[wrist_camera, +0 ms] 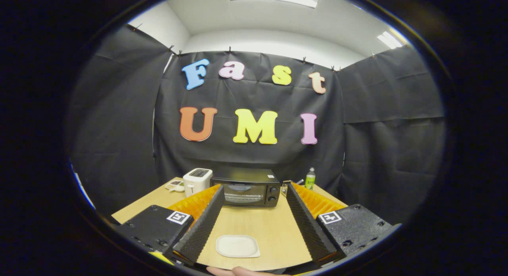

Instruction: Open the toaster oven, put the food inside, and close the toaster oven door.

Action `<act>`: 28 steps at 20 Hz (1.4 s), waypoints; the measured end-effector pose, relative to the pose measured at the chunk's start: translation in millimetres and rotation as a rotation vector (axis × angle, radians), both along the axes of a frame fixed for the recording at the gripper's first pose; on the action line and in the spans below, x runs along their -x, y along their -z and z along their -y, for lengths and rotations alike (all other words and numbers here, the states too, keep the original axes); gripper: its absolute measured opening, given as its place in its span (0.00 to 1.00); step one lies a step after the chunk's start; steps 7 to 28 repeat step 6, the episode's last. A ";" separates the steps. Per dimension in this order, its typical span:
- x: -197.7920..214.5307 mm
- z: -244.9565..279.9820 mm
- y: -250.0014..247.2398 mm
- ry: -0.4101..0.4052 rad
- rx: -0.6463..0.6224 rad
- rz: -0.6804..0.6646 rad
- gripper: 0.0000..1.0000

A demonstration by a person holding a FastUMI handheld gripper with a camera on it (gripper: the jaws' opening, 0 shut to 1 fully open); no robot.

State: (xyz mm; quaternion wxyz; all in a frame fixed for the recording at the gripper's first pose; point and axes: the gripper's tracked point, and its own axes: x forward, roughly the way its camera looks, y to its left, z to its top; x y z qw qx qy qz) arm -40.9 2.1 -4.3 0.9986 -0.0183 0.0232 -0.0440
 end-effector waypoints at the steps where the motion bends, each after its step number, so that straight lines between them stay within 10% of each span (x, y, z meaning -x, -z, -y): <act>1: -0.5 -0.2 1.9 -0.003 -0.011 -0.004 1.00; 28: -0.2 -2.8 6.3 -0.040 0.000 -0.023 1.00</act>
